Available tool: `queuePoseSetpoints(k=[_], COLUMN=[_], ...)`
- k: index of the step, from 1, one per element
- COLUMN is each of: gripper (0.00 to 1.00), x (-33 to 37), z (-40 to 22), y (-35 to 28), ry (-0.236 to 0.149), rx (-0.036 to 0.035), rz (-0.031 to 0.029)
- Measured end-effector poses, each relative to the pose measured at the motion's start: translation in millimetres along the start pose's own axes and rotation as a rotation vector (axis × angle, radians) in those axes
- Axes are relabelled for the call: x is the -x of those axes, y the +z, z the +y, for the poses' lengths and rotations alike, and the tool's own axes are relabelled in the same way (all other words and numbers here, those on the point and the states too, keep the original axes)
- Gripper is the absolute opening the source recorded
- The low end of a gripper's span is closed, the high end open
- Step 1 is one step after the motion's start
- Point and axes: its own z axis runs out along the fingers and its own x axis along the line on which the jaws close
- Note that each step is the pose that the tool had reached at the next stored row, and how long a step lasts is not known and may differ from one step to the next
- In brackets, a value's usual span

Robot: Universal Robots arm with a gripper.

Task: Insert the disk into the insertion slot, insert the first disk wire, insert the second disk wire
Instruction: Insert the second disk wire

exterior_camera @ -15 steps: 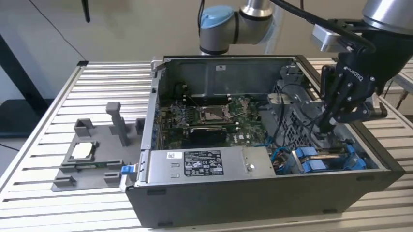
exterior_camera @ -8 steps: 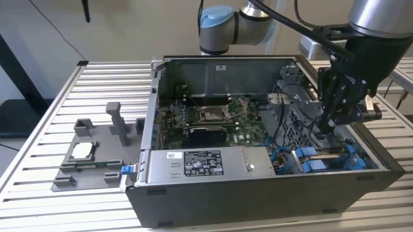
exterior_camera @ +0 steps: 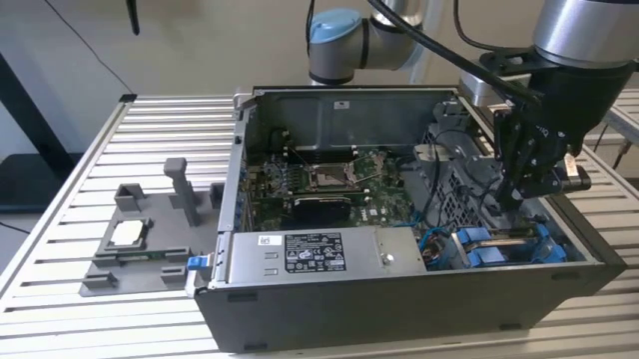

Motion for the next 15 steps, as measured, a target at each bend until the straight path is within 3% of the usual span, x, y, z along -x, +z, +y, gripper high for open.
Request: queuePoseSetpoints(k=[15], gripper=[0.16], x=[-6.6], z=[1.2], y=[17.3], ry=[-0.016], rx=[-0.018], rz=[-0.0023])
